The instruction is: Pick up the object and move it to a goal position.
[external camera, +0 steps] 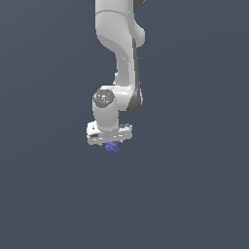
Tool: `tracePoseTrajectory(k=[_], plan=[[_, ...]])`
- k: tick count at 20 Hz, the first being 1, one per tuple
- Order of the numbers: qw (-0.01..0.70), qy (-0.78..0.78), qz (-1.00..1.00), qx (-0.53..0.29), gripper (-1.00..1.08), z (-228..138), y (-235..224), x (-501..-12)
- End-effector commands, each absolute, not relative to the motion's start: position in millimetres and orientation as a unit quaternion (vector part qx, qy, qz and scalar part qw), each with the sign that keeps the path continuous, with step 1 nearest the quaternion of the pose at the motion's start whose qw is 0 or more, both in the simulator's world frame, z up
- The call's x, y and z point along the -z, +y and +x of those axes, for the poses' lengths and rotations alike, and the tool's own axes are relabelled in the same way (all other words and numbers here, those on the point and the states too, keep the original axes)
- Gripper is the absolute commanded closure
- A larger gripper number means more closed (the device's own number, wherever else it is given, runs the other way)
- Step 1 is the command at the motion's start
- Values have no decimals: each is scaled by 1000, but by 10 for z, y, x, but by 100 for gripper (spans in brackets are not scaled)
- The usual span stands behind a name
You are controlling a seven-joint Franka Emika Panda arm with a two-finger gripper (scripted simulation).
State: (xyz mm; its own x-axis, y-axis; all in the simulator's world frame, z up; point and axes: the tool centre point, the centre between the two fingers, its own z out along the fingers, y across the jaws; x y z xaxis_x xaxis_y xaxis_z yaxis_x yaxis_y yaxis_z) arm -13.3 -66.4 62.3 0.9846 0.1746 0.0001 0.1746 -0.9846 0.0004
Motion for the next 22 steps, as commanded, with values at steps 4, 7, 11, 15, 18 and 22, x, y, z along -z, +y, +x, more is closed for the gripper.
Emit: tracePoseTrajectory(k=[4,7,11,15,18,22], plan=[[0,88,996,0,-92,-133,-664,-430],[0,88,996,0,-92,-127,-666,-409],[0,88,996,0,108,-127,-666,-409],[0,88,996,0,108,-127,-666,-409],[0,88,996,-1,108,-122,-665,-420],[0,88,996,-1,108,-135,-682,-457]])
